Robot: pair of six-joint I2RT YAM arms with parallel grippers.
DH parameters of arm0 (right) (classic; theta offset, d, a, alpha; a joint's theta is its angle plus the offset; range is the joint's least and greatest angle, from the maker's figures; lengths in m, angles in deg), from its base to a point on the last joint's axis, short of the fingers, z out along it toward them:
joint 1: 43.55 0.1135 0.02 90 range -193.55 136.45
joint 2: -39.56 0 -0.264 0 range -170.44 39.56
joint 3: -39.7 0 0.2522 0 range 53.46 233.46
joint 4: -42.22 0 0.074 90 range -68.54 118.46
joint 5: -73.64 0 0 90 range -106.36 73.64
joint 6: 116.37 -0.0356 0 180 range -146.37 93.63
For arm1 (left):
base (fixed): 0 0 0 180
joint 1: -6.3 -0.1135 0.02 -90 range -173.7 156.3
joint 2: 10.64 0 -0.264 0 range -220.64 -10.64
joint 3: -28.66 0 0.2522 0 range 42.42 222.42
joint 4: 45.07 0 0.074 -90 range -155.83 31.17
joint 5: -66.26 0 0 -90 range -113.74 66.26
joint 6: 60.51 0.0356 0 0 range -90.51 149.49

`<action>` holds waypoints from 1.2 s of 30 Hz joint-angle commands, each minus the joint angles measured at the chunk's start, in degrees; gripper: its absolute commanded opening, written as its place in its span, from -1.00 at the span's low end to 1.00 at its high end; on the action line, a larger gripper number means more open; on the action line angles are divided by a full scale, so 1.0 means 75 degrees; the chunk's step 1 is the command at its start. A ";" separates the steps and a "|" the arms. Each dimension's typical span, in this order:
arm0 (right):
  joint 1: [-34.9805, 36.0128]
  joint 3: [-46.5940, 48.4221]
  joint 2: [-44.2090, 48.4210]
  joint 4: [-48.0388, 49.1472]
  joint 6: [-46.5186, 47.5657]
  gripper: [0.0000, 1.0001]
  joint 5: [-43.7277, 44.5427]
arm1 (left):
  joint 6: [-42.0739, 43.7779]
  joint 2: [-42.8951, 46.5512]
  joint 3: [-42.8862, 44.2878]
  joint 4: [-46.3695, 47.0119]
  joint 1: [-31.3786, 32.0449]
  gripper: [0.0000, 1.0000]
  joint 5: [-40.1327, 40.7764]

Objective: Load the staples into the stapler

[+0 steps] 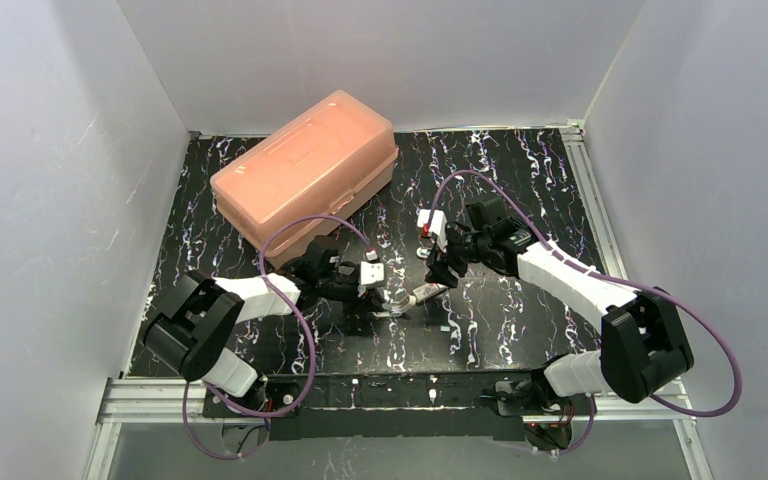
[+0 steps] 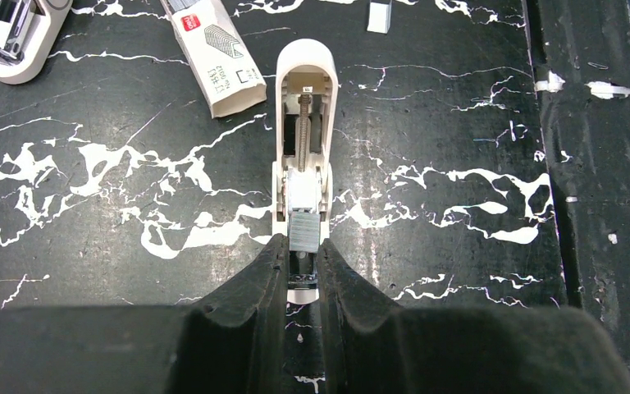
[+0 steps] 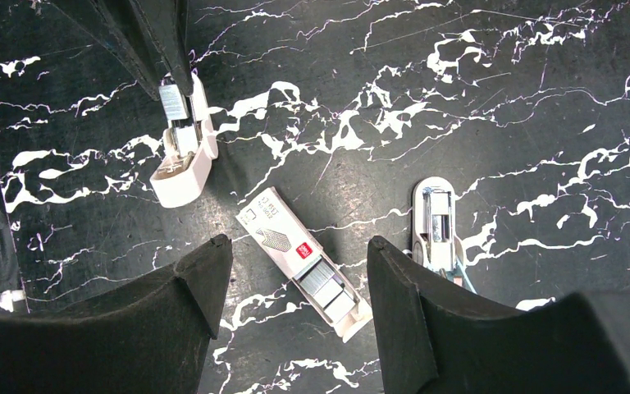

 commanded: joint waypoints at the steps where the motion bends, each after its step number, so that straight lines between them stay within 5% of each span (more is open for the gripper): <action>1: -0.0041 -0.0098 -0.0040 0.0190 0.0097 0.37 -0.0086 | 0.0012 -0.0057 0.0236 0.0047 0.0044 -1.00 -0.0044; 36: -0.0035 -0.0098 -0.0116 0.0177 0.0099 0.37 -0.0104 | 0.0513 -0.0192 0.0460 -0.0626 0.0032 -1.00 -0.0337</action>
